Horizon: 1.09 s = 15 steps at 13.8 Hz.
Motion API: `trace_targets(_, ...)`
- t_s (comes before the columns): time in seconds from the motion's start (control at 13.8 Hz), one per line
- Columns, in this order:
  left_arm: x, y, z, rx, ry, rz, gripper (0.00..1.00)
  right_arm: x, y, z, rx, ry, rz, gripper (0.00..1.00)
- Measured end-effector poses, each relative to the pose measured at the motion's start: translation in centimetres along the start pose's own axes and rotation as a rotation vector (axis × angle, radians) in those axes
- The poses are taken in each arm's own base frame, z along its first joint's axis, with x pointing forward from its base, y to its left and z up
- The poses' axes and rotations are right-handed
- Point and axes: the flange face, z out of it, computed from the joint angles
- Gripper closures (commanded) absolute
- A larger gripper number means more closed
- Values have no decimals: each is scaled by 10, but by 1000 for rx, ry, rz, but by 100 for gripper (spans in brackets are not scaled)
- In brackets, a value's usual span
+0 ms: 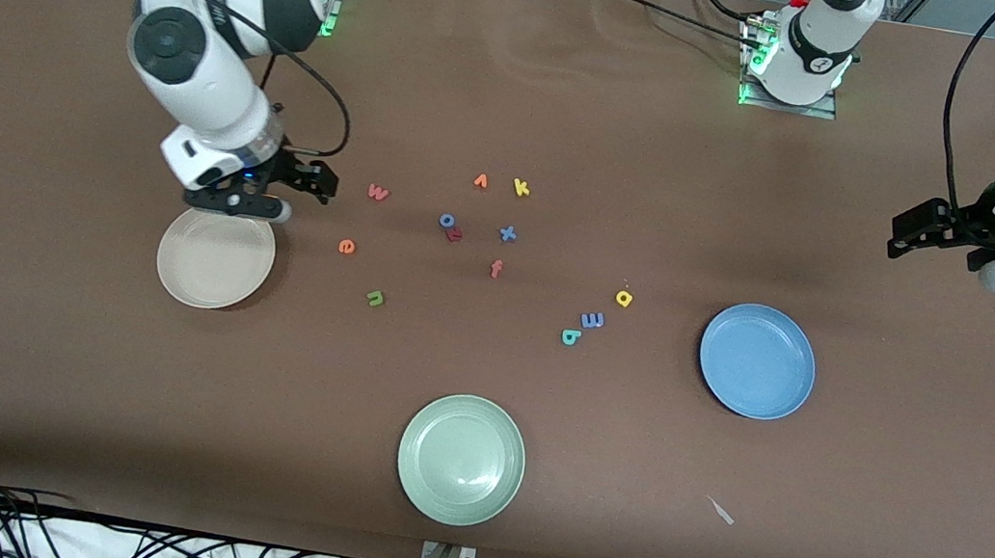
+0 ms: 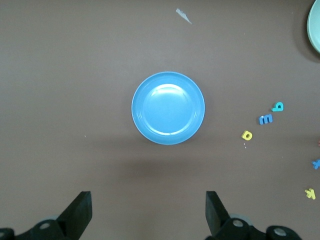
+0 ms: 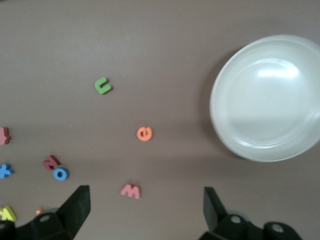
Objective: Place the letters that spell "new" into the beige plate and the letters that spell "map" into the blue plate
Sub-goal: 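Reach the right gripper to the pink m while the left gripper reaches the blue E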
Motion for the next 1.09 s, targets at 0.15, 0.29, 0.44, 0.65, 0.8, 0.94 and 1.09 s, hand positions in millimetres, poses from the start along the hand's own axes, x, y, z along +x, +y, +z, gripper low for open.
trace_targets(0.15,-3,19,6,2,-30,35,0,-18,-14,34,10,-2,55,0)
trace_targets(0.29,-2,58,25,6,-68,104,0,-29,-27,61,21,-11,99,0)
trace_targets(0.44,4,94,55,5,-113,168,0,-39,-38,86,33,-15,121,0)
trace_targets(0.65,26,139,105,-22,-115,243,0,-52,-41,122,50,-15,143,0)
trace_targets(0.8,39,172,132,-54,-103,290,0,-63,-44,138,49,-25,160,0)
trace_targets(0.94,52,186,155,-80,-90,307,0,-74,-51,144,41,-37,171,0)
trace_targets(1.09,59,197,181,-95,-92,334,0,-81,-54,148,35,-44,172,0)
